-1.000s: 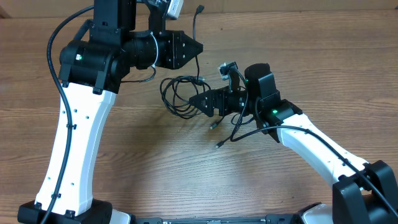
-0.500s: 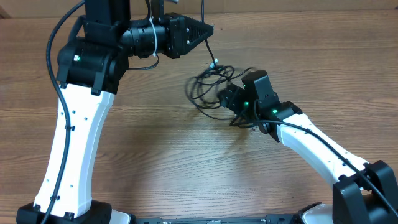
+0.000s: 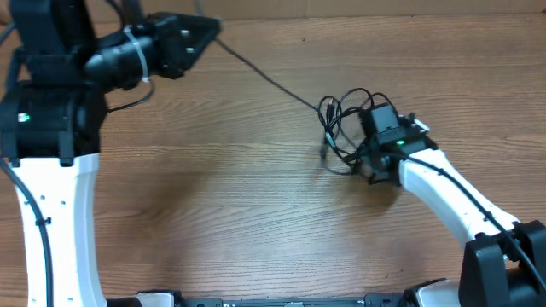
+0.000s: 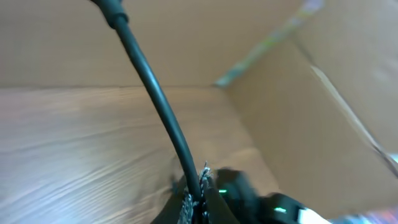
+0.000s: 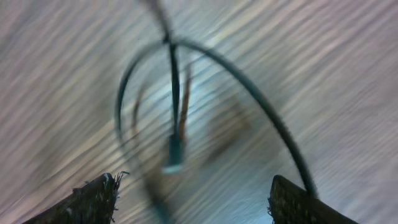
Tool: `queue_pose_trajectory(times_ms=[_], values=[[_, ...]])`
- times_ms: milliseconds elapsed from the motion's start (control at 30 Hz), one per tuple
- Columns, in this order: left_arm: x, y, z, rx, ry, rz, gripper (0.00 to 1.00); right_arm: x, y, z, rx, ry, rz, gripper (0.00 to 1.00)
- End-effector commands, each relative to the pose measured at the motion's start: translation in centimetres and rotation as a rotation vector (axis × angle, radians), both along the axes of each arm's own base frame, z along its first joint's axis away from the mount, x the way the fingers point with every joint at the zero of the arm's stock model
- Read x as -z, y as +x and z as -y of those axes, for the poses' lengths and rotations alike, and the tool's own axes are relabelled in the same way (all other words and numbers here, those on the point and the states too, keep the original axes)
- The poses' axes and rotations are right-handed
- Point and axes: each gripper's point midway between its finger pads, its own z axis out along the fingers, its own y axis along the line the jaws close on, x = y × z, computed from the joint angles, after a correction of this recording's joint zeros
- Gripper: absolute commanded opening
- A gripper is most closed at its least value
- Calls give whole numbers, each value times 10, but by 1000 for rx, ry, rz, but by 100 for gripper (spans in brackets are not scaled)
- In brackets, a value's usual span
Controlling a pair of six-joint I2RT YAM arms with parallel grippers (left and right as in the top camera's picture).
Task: Untangle cables
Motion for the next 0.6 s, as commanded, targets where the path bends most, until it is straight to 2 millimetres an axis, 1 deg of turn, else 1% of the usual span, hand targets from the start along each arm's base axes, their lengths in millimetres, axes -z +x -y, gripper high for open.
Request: queue_pose_trajectory(times_ms=[0,33,67,133,267,300,333,400,433,467,533,567], values=[[3,15,-56,-257,124,19,4,-4,3,34,9,-86,-17,77],[8,18,-68,-305,148,5,4,-4,3,38,-1,-82,-27,82],[13,20,-79,-355,168,-12,4,-2,3,38,-27,-64,-39,84],[23,22,-98,-436,206,-53,4,2,3,32,-99,-14,-64,84],[42,21,-123,-557,292,-122,4,3,2,27,-172,9,-83,83],[46,21,-127,-578,307,-136,4,4,2,22,-199,29,-87,79],[49,20,-132,-601,324,-151,4,5,2,15,-233,61,-90,68],[58,19,-136,-617,344,-186,5,7,1,-10,-344,177,-95,31],[63,19,-136,-614,347,-205,7,6,0,-21,-391,230,-93,16],[68,19,-136,-610,349,-224,10,5,-1,-33,-445,288,-88,5],[76,20,-135,-600,352,-258,18,-1,-3,-55,-528,395,-76,4],[80,20,-134,-595,353,-273,20,-6,-4,-66,-572,454,-65,4]])
